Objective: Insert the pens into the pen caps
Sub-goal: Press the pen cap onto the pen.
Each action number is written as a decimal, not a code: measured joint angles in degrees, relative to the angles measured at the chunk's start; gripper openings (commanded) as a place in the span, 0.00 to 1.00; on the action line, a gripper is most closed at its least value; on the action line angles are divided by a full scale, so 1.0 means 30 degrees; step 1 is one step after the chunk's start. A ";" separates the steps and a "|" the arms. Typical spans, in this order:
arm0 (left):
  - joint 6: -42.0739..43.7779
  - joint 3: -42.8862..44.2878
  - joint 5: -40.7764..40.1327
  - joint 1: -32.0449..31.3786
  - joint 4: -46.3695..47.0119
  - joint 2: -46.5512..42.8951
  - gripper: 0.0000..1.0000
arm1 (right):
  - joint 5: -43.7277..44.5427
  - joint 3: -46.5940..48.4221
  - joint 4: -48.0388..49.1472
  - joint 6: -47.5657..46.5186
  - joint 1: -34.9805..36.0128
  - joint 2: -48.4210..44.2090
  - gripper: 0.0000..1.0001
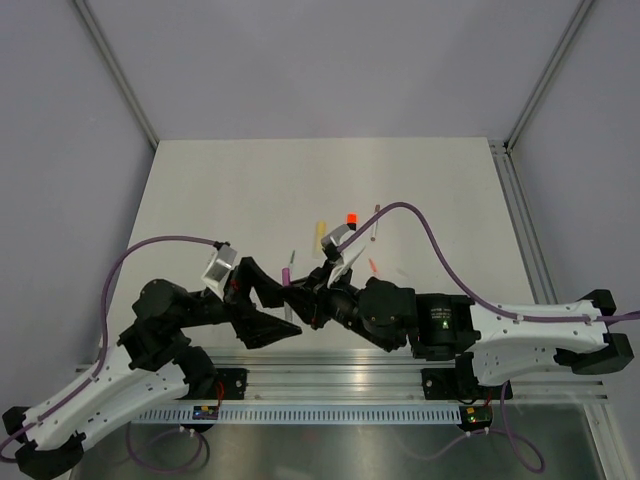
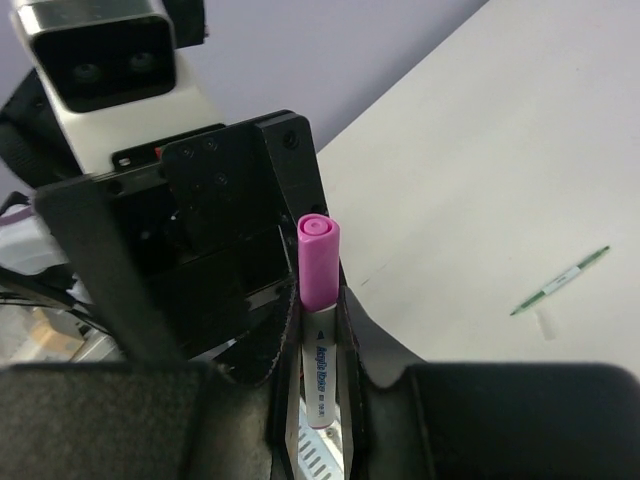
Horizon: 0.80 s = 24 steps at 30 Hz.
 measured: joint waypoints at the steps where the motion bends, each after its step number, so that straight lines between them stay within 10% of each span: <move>1: 0.0066 -0.0051 -0.0044 -0.0022 0.0000 0.0051 0.74 | -0.0160 0.0000 -0.0109 -0.0022 -0.0277 0.0051 0.00; 6: 0.0255 -0.0583 -0.0124 -0.0044 0.0117 0.0073 0.99 | -0.1013 0.0000 -0.0838 -0.0379 -0.1195 0.0270 0.00; 24: 0.0015 -0.2528 -0.2572 -0.0073 0.0357 0.0510 0.99 | -0.2288 0.1224 -0.3461 -0.0634 -0.1654 0.1486 0.00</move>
